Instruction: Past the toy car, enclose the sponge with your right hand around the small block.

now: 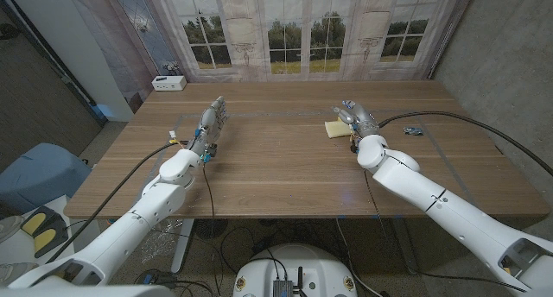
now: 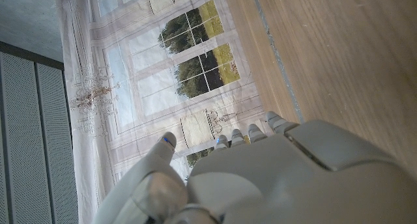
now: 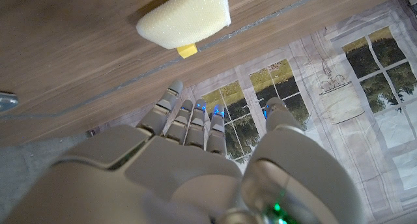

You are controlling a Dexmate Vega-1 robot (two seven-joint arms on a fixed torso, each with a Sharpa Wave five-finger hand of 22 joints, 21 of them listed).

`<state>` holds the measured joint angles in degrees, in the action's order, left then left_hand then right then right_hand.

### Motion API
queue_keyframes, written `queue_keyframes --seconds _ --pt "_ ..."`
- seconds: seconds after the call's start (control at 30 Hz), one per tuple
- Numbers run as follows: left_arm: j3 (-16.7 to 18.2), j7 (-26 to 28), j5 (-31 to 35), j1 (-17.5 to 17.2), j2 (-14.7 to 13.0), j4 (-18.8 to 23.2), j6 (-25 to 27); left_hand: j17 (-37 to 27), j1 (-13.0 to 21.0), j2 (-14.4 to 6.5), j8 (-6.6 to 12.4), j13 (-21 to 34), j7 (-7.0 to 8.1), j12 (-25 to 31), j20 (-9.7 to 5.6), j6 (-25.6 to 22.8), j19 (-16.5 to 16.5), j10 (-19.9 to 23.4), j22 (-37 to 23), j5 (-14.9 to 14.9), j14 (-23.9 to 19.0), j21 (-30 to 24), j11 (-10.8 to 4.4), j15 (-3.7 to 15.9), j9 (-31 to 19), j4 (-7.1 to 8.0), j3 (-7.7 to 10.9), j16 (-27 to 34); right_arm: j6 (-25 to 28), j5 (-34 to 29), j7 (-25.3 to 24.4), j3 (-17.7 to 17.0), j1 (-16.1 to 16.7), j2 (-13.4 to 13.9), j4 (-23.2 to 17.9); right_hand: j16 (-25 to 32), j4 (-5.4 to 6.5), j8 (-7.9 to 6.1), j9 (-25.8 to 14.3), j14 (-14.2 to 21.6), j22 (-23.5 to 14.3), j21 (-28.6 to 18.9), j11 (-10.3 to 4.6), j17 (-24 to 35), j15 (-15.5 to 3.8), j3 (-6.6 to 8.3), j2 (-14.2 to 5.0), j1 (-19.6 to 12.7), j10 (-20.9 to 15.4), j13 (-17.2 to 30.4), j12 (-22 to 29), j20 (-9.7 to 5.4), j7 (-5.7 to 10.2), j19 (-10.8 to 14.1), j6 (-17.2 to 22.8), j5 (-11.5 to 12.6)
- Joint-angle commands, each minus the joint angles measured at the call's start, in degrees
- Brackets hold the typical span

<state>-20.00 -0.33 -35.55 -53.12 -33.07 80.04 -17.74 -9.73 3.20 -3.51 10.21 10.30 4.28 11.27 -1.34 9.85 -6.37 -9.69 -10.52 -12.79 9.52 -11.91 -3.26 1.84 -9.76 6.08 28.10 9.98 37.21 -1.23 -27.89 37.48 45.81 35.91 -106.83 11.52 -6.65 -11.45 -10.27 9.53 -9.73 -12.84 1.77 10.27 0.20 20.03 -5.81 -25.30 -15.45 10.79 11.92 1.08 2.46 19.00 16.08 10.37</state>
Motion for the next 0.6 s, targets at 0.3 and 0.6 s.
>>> queue_keyframes --seconds 0.3,0.6 --pt "0.73 0.41 -0.14 -0.91 -0.50 0.51 -0.60 -0.16 0.05 -0.34 0.19 0.19 0.19 0.21 0.35 1.66 -0.01 -3.87 -0.14 -0.30 4.95 -0.20 0.11 0.89 -0.05 -0.15 -0.41 0.30 16.53 -10.60 1.27 10.12 -7.94 -4.29 3.37 -0.32 -1.38 0.14 -0.28 -0.18 -0.24 0.45 -1.89 0.10 -0.74 -0.06 0.60 -1.93 0.47 0.22 -0.44 0.92 0.95 0.00 0.45 -0.05" --pt "0.82 0.68 -0.02 -1.02 -0.63 0.84 -0.49 -0.16 0.04 -0.33 0.17 0.19 0.21 0.21 0.40 1.64 -0.05 -3.82 -0.14 -0.32 4.91 -0.17 0.07 0.88 -0.05 -0.19 -0.52 0.30 22.16 -12.57 1.57 12.80 -10.19 -6.29 5.10 -0.54 -1.91 0.63 -0.30 -0.70 -0.23 0.75 -2.06 0.10 -0.41 -0.86 2.13 -2.23 1.41 0.23 -0.85 2.55 1.16 0.02 -0.61 -0.15"
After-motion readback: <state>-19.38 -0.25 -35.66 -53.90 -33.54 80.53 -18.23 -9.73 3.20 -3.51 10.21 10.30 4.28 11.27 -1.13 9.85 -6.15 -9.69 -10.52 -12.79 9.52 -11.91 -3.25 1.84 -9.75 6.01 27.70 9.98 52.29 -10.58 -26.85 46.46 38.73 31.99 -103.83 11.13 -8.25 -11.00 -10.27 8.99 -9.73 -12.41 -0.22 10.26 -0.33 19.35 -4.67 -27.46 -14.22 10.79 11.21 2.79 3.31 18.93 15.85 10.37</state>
